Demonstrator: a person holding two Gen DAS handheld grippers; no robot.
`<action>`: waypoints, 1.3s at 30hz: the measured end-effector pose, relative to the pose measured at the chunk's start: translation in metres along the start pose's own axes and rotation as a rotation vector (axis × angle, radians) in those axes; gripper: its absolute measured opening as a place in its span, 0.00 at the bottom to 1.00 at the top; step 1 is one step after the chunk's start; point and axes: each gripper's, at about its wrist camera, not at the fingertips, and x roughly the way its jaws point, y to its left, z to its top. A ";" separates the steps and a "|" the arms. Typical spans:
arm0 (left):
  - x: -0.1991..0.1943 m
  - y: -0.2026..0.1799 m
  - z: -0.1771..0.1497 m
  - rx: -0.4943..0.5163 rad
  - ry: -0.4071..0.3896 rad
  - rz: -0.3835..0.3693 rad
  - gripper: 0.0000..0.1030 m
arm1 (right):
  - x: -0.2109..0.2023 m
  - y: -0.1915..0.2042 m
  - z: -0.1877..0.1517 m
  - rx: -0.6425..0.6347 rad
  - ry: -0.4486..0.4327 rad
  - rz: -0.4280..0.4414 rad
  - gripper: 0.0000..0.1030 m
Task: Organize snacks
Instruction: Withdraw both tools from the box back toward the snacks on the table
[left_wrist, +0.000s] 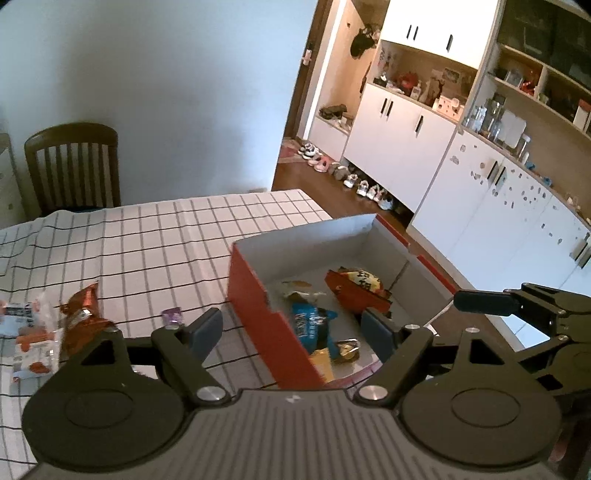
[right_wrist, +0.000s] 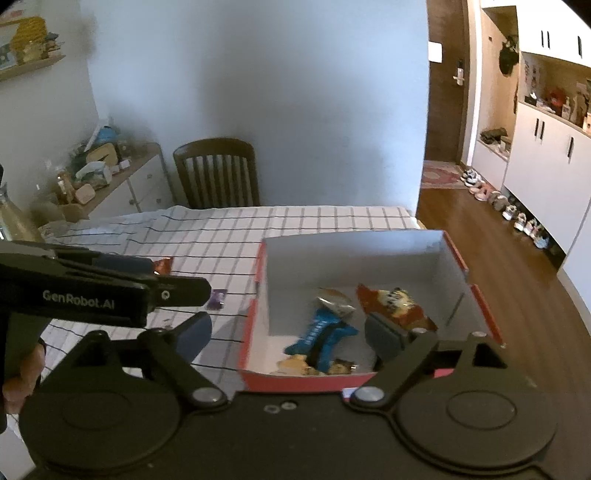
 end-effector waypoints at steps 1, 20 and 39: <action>-0.004 0.006 -0.002 -0.004 -0.006 -0.001 0.81 | -0.001 0.006 0.000 -0.007 -0.009 0.003 0.92; -0.054 0.135 -0.032 -0.076 -0.044 0.090 1.00 | 0.029 0.111 -0.006 -0.052 -0.026 0.034 0.99; -0.014 0.255 -0.068 -0.123 0.054 0.240 1.00 | 0.119 0.164 -0.028 -0.081 0.108 0.021 0.87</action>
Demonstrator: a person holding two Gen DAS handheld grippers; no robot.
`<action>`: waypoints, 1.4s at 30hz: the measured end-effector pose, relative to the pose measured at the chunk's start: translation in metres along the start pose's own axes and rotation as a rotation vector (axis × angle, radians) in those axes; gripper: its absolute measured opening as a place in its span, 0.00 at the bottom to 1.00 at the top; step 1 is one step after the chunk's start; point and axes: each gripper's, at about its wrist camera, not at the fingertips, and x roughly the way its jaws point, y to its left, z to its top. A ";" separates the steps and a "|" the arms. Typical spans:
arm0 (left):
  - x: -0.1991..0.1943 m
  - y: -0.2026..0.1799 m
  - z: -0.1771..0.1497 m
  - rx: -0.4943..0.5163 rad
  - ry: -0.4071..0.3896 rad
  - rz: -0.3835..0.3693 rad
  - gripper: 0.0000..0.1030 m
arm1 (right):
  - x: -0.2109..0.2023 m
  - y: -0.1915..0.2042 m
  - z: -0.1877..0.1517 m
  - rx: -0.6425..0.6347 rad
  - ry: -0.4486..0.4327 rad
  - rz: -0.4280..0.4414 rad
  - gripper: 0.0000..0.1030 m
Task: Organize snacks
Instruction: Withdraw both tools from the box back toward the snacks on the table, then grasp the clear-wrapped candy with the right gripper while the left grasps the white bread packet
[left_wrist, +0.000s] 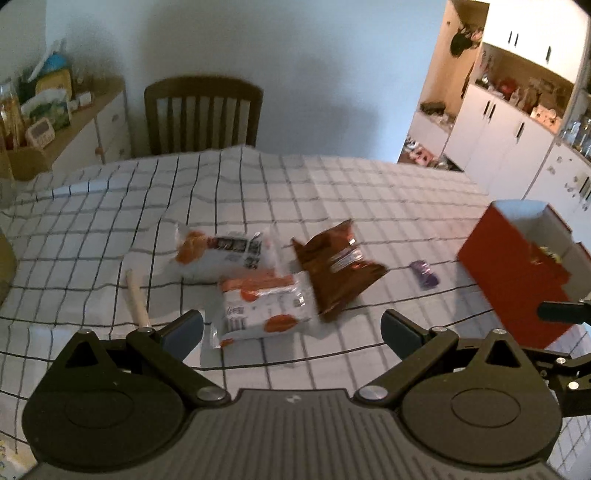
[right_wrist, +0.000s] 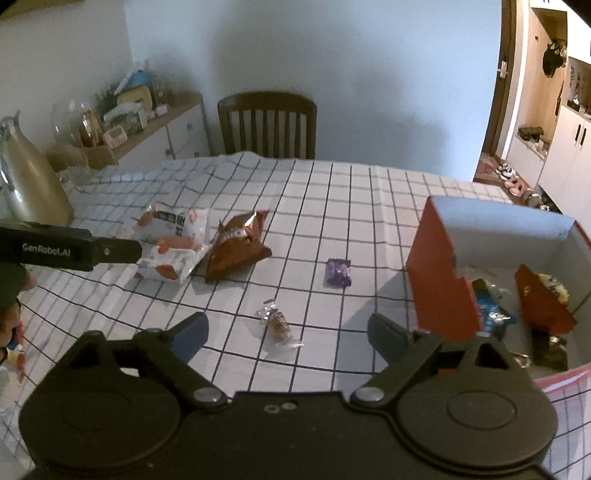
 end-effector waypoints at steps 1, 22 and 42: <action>0.007 0.004 0.000 -0.003 0.013 0.002 1.00 | 0.006 0.001 0.000 -0.002 0.010 -0.002 0.85; 0.118 0.012 0.025 0.053 0.261 0.030 1.00 | 0.100 0.010 0.001 -0.101 0.153 -0.015 0.60; 0.104 0.020 0.022 -0.024 0.220 0.022 0.69 | 0.113 0.021 -0.002 -0.137 0.168 -0.037 0.18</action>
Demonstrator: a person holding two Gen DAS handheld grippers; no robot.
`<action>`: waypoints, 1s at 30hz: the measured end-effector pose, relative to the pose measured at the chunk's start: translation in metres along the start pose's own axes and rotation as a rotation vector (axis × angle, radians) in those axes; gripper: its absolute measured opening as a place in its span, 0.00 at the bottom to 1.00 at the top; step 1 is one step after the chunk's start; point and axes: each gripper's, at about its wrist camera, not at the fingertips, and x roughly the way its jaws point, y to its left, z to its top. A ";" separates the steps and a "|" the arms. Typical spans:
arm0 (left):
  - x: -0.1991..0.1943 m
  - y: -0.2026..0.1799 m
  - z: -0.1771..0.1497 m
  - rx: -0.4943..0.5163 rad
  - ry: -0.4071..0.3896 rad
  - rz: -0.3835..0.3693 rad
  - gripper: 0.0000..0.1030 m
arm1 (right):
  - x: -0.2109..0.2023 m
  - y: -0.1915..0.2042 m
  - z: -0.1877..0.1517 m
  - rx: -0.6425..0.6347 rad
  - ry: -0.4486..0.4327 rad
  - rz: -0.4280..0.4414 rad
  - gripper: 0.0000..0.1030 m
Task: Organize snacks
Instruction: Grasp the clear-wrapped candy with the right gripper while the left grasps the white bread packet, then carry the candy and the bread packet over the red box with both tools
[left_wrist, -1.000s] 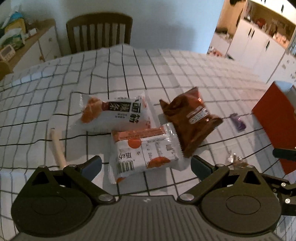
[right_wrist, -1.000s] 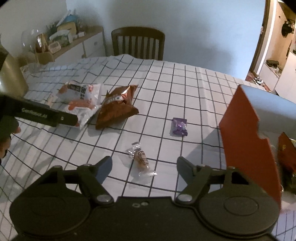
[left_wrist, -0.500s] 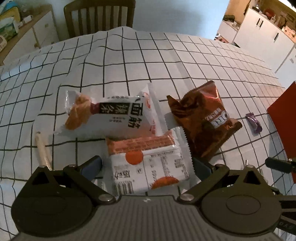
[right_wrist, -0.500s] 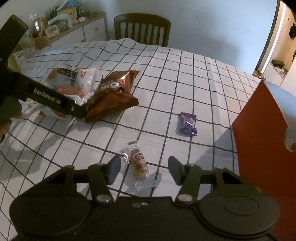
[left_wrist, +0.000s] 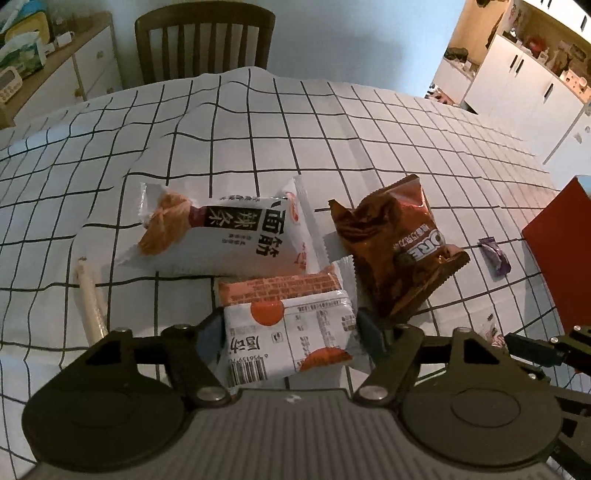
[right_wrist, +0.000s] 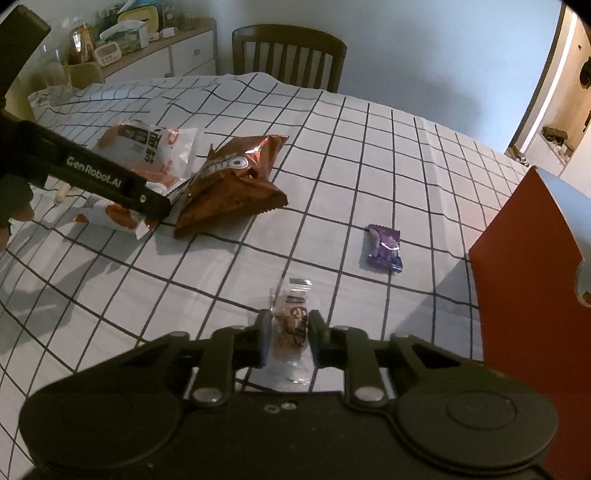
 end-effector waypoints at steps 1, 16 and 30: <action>-0.002 0.000 -0.001 -0.005 -0.002 0.000 0.66 | -0.001 0.001 0.000 0.001 -0.001 -0.005 0.18; -0.038 0.008 -0.045 -0.114 0.013 -0.047 0.64 | -0.049 0.004 -0.016 0.079 -0.040 0.031 0.17; -0.098 -0.016 -0.080 -0.128 -0.011 -0.104 0.64 | -0.117 -0.002 -0.036 0.104 -0.093 0.044 0.17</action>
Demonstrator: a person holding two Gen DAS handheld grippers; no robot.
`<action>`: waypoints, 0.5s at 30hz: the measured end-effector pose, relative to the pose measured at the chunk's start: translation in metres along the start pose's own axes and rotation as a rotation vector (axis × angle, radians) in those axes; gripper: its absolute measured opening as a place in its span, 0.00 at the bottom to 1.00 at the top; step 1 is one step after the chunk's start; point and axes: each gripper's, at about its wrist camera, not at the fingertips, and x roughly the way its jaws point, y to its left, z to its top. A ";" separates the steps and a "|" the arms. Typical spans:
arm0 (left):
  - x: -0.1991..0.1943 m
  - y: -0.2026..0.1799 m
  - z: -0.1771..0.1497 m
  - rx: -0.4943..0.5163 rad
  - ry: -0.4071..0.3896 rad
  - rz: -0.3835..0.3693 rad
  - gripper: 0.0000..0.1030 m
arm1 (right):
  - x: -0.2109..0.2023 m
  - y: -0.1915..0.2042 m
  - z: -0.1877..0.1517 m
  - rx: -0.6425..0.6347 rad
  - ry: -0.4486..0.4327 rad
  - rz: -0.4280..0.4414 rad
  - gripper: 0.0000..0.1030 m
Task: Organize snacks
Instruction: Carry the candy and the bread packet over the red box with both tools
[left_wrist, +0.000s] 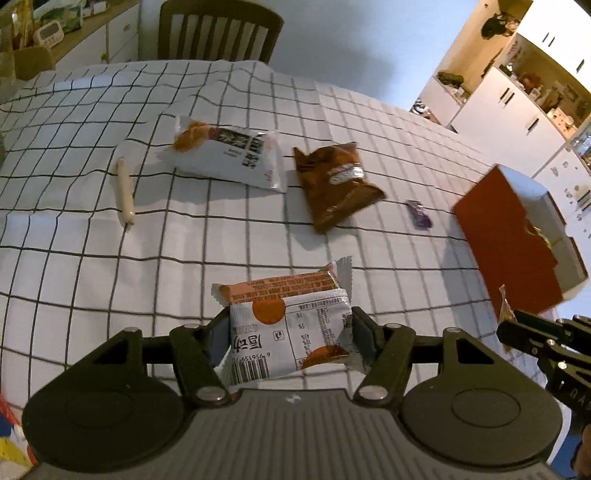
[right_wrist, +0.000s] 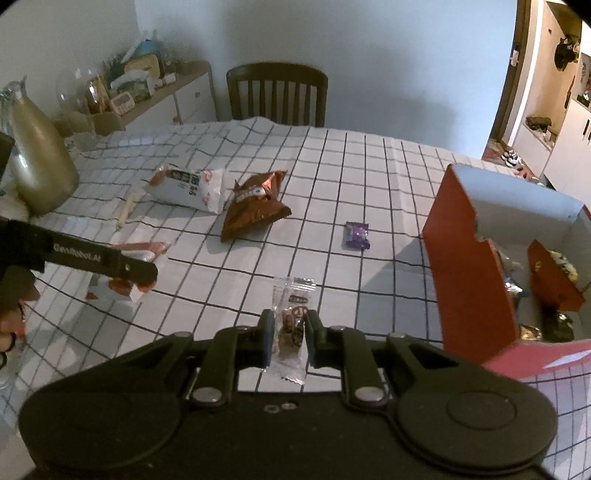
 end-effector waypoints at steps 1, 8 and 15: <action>-0.004 -0.004 -0.002 0.003 -0.003 -0.006 0.64 | -0.005 -0.001 -0.001 0.000 -0.006 0.002 0.17; -0.030 -0.037 -0.011 0.035 -0.024 -0.051 0.64 | -0.042 -0.010 -0.006 0.000 -0.042 0.005 0.17; -0.055 -0.079 -0.014 0.083 -0.071 -0.099 0.64 | -0.073 -0.029 -0.009 0.022 -0.065 -0.009 0.17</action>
